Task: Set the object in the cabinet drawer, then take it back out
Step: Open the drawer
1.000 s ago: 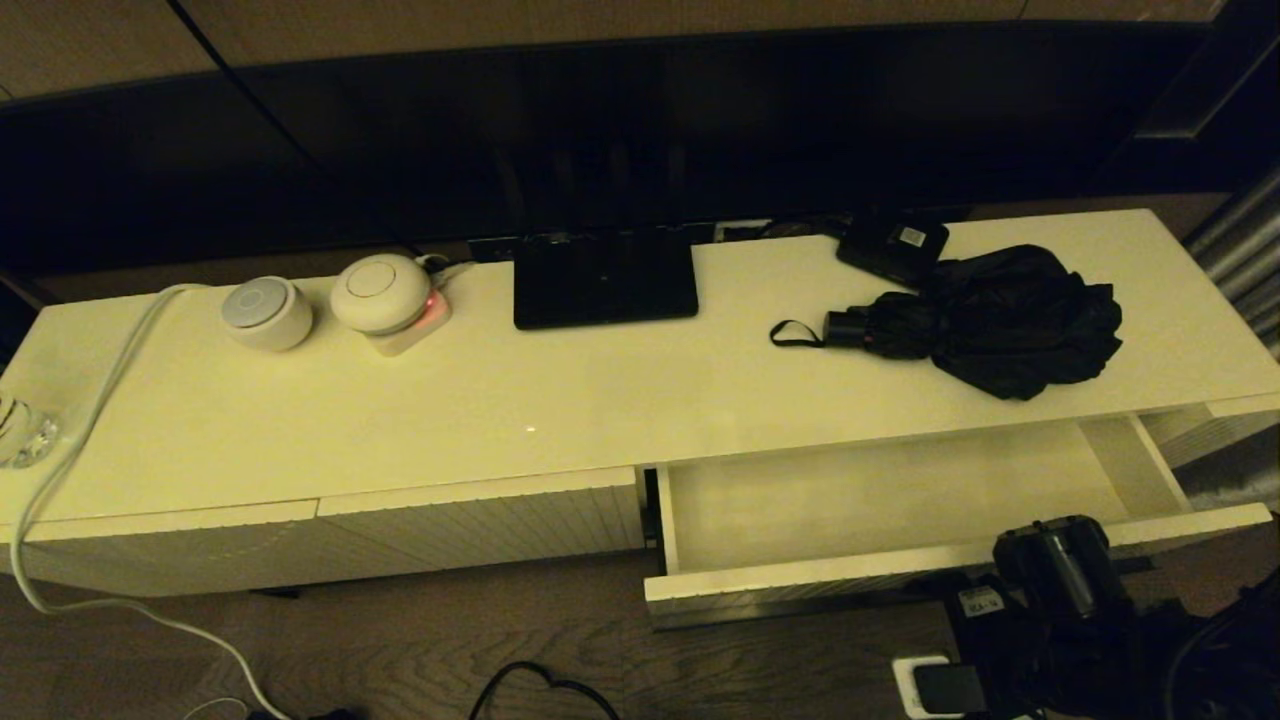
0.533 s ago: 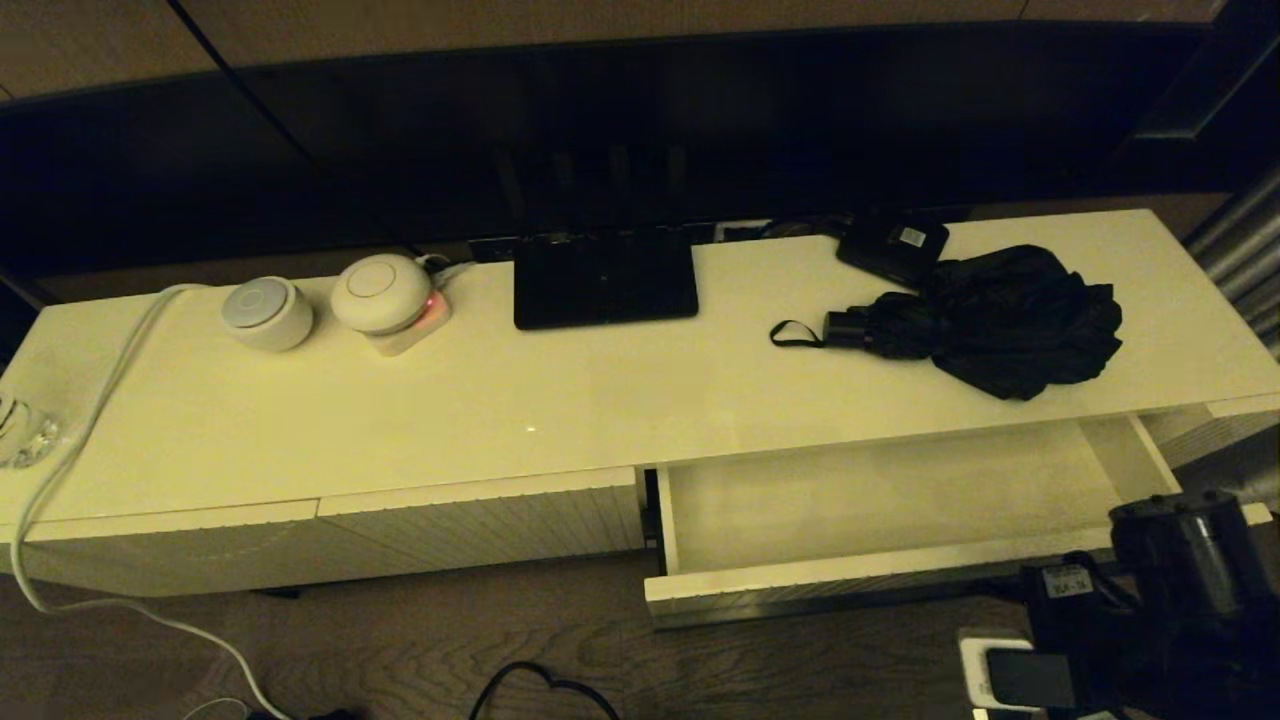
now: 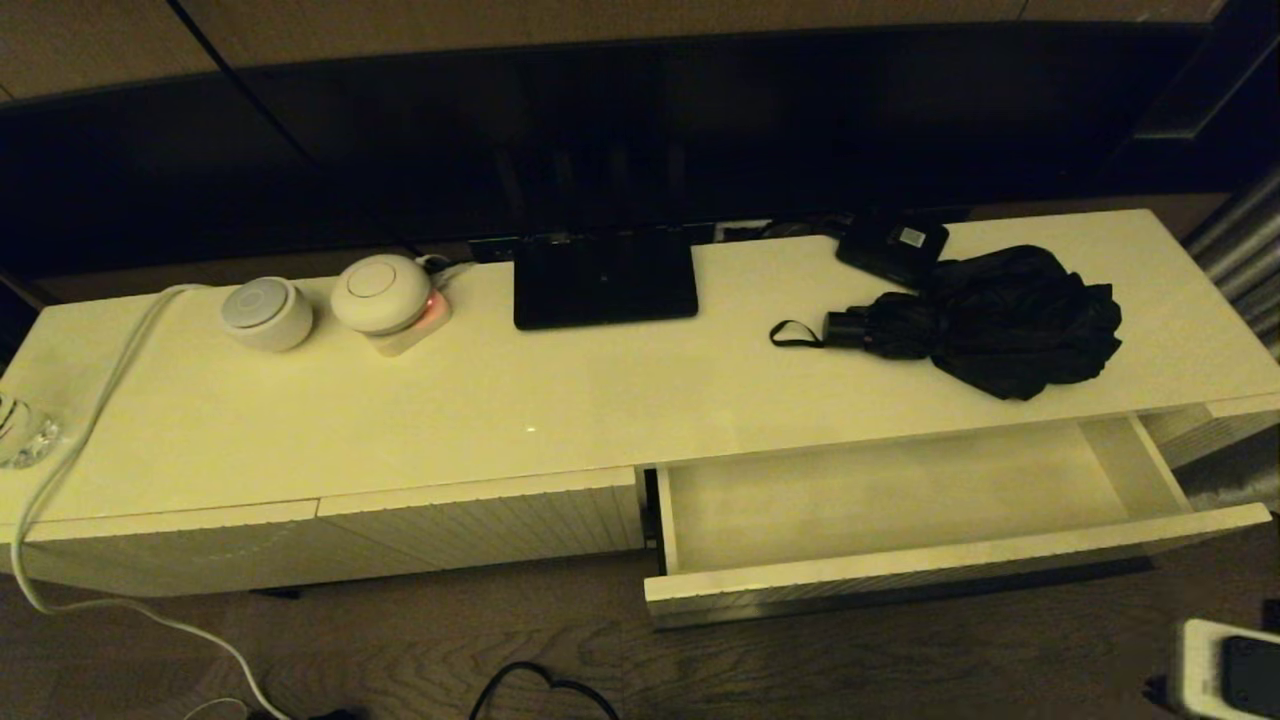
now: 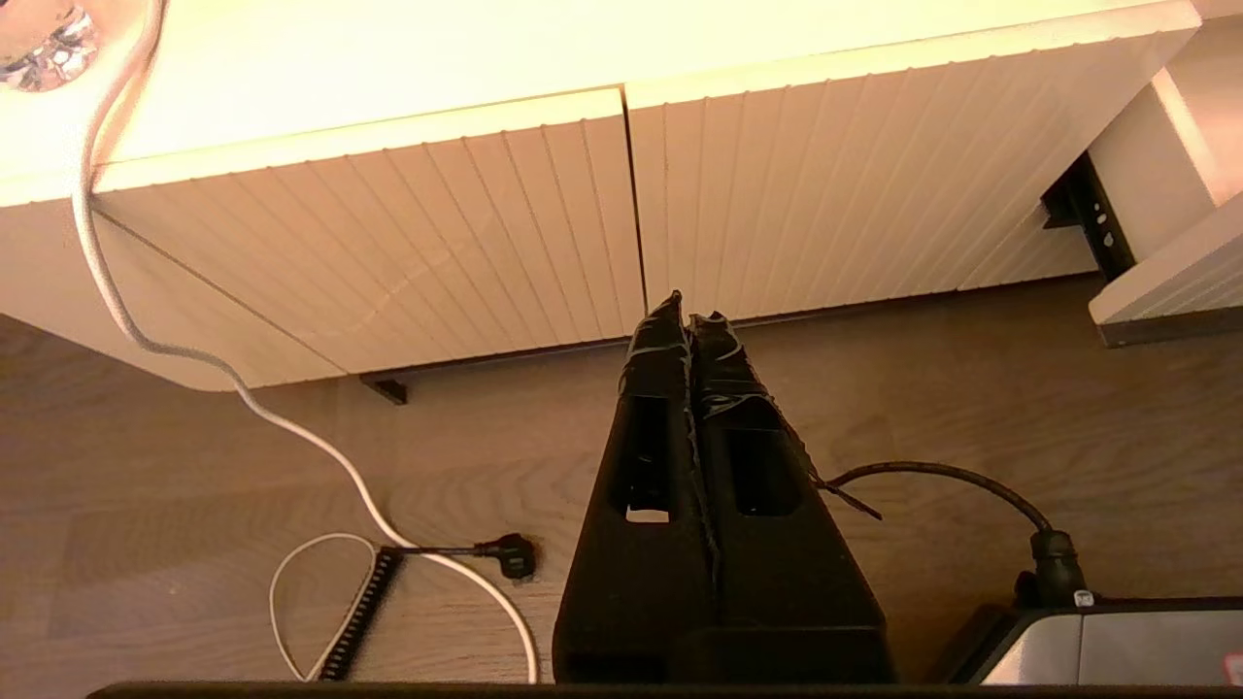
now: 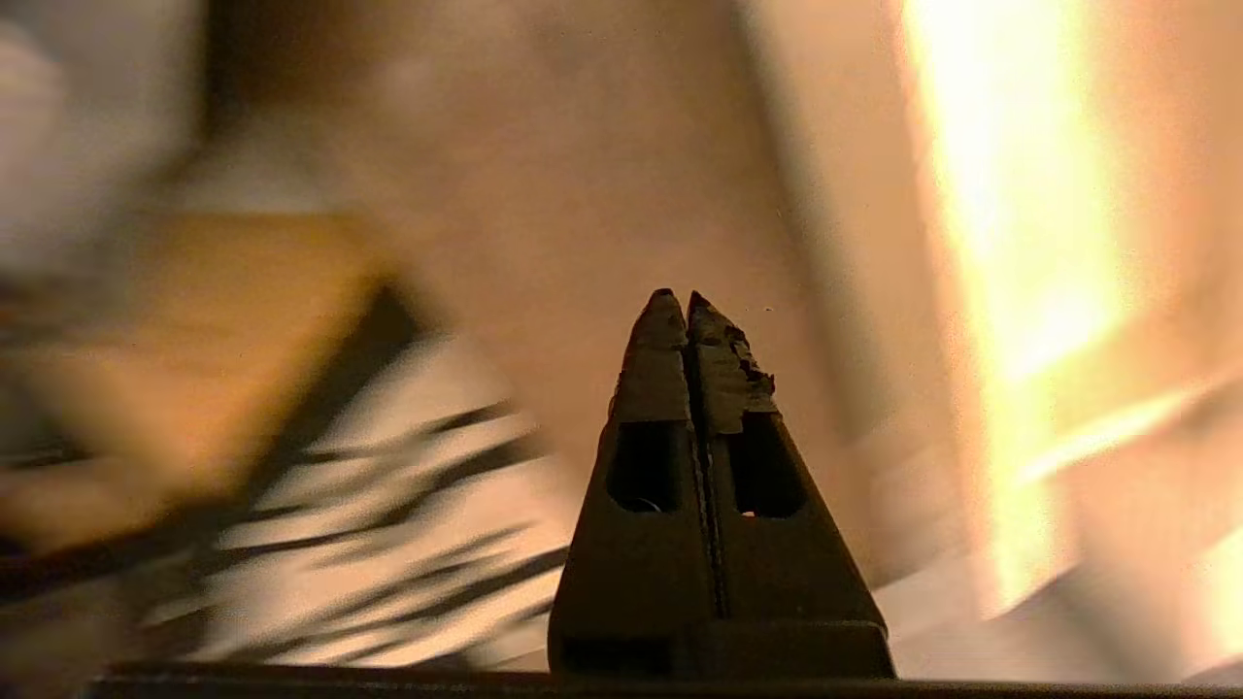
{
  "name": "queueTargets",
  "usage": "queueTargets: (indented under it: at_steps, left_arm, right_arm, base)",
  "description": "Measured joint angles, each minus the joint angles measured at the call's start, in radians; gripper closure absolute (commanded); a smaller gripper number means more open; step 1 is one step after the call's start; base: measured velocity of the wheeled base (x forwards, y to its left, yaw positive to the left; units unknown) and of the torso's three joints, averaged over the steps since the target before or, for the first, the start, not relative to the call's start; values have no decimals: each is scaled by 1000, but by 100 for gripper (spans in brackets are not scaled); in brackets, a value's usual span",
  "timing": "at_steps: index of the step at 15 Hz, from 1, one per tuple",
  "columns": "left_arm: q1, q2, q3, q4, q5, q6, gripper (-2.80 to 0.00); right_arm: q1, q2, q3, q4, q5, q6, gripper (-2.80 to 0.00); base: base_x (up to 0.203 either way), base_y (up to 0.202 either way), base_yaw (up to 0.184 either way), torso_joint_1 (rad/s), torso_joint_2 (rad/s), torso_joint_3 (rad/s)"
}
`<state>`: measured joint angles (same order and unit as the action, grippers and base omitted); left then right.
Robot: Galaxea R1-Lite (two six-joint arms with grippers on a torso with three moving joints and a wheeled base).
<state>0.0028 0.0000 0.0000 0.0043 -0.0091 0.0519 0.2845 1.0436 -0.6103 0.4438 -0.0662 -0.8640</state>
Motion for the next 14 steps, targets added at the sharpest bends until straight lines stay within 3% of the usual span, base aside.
queueTargets:
  at_steps: [3, 7, 10, 14]
  left_arm:
    - [0, 0, 0, 0, 0, 0, 0]
    - [0, 0, 0, 0, 0, 0, 0]
    - [0, 0, 0, 0, 0, 0, 0]
    - [0, 0, 0, 0, 0, 0, 0]
  right_arm:
    - [-29, -27, -71, 154, 6, 364, 0]
    - [-21, 32, -143, 142, 98, 832, 0]
    - [-19, 139, -189, 35, 116, 984, 0]
    - [-21, 316, -266, -85, 120, 1046, 0]
  base:
    - [0, 0, 0, 0, 0, 0]
    - [0, 0, 0, 0, 0, 0]
    - [0, 0, 0, 0, 0, 0]
    - [0, 0, 0, 0, 0, 0]
